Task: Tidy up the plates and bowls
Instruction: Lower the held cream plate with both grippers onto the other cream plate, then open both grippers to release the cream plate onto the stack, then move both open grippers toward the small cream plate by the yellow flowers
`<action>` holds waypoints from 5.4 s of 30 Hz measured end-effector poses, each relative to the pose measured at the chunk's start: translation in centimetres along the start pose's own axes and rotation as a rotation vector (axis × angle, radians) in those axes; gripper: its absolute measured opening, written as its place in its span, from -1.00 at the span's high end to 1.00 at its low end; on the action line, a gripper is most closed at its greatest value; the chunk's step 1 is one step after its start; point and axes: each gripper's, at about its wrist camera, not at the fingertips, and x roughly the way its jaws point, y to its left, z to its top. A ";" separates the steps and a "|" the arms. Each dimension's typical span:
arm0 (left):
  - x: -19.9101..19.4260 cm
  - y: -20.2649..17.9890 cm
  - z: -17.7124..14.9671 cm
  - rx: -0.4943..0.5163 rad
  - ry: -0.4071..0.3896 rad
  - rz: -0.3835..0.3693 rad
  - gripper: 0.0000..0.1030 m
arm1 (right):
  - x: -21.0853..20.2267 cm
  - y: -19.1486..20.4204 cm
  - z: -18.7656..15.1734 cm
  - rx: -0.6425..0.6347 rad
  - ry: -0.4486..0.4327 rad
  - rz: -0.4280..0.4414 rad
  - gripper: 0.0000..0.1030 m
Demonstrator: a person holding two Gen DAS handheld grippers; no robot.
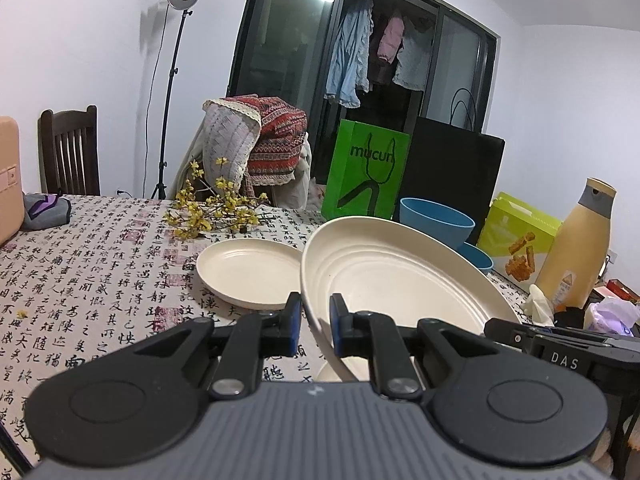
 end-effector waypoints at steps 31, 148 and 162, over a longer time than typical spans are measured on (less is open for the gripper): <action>2.4 -0.9 -2.6 0.031 0.081 -0.012 0.71 | 0.9 -1.9 -2.9 0.049 0.063 -0.034 0.67; 3.7 -1.4 -7.0 0.113 -0.089 0.088 -1.00 | 1.9 -0.6 -6.1 -0.140 -0.108 -0.092 -1.00; 1.7 0.9 -5.0 0.068 -0.123 0.114 -1.00 | 1.2 2.0 -3.8 -0.114 -0.157 -0.089 -1.00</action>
